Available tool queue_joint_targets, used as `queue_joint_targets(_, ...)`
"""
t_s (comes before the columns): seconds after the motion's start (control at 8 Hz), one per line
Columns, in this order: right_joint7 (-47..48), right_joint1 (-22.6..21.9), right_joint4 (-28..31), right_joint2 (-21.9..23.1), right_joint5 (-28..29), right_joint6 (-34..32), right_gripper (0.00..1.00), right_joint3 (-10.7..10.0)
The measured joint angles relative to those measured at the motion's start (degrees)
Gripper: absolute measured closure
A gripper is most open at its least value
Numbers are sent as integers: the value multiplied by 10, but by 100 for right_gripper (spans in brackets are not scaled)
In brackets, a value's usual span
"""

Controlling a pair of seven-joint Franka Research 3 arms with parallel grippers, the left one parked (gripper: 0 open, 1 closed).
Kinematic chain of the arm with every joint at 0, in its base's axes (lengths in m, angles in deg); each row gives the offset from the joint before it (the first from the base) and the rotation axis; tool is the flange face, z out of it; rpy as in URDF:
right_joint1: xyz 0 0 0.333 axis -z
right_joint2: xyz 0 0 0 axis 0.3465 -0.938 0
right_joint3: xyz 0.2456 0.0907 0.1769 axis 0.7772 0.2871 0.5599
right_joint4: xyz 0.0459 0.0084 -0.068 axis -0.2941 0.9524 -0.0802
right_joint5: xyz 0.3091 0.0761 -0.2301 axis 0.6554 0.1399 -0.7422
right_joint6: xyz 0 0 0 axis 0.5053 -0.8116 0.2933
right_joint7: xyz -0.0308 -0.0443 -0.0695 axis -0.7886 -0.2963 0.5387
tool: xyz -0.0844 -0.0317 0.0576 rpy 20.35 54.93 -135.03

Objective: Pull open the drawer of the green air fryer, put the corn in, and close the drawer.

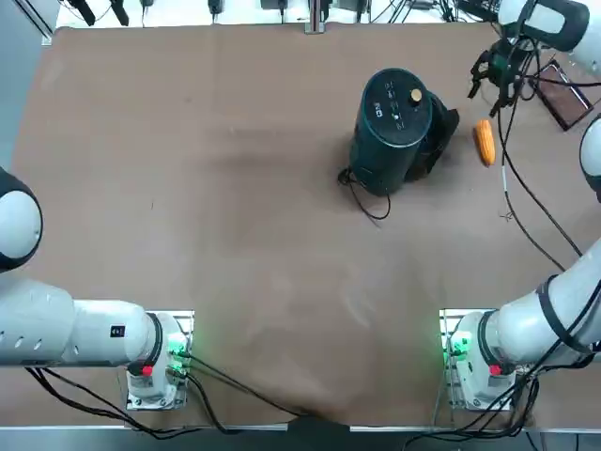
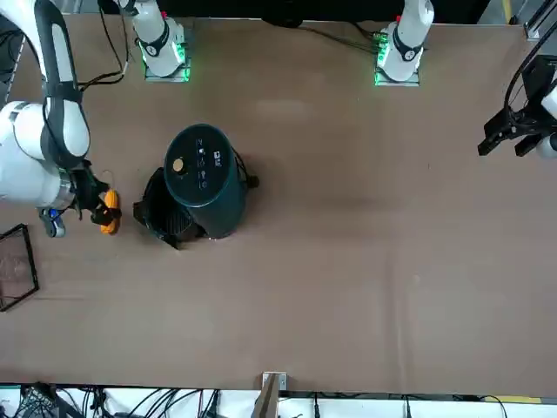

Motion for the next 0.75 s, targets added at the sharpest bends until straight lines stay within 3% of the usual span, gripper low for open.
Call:
queue_joint_targets(0.25,-134,20,1,-4,-42,3,0,0)
queue_joint_targets(0.75,-305,42,14,-40,-55,46,0,0)
